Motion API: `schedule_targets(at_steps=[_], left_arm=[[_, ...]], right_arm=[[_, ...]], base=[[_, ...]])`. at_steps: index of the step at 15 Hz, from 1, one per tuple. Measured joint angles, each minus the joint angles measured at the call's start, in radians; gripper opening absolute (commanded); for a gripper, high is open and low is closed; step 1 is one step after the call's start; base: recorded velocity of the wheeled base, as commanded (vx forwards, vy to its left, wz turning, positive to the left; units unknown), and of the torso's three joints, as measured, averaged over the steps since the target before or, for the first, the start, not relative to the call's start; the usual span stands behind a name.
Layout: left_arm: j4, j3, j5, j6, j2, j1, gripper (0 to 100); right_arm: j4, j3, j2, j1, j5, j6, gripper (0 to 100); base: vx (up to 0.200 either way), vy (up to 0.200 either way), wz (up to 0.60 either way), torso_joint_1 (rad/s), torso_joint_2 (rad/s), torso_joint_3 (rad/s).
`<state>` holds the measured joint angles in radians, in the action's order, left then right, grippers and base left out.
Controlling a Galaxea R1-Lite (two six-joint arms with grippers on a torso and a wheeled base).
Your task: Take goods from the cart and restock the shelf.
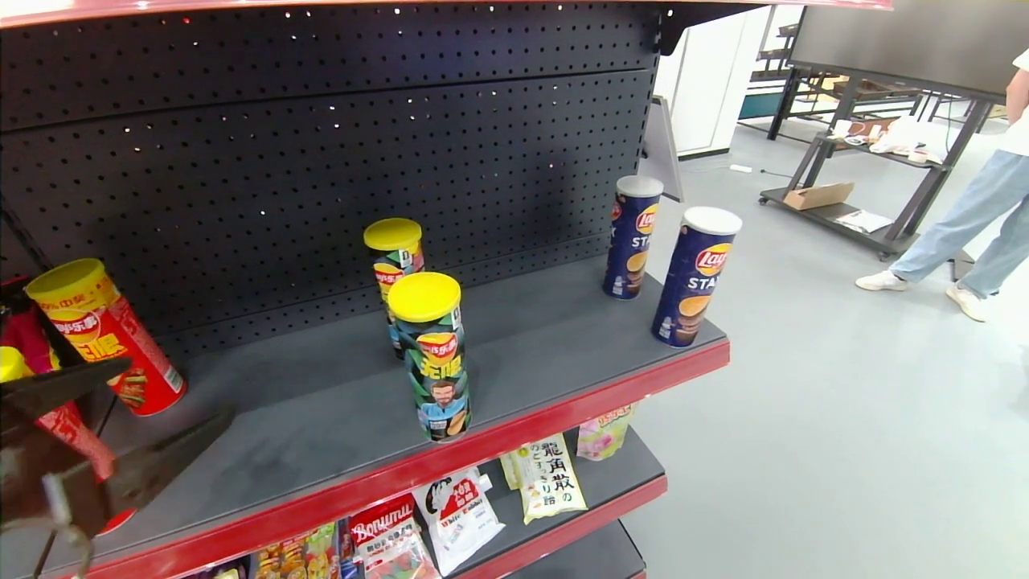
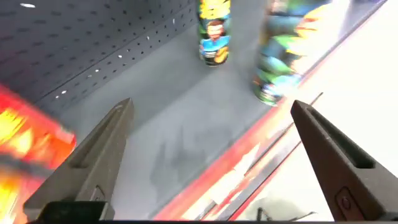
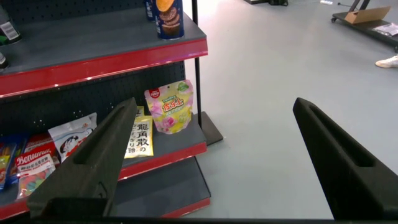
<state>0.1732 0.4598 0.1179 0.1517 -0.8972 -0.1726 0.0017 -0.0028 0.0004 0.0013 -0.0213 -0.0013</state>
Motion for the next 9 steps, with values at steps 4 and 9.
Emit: schedule_targets(at_steps=[4,9], left_arm=[[-0.270,-0.060,-0.213,-0.128,0.444,0.021,100],[-0.369,-0.162,-0.273,0.016,0.687,0.029,100]], right_arm=[[0.000,0.000,0.000,0.000,0.000,0.000,100],[0.000,0.000,0.000,0.000,-0.008,-0.001,100]], base=[[0.000,0.000,0.00,0.000,0.00,0.000],[0.000,0.000,0.00,0.000,0.00,0.000]])
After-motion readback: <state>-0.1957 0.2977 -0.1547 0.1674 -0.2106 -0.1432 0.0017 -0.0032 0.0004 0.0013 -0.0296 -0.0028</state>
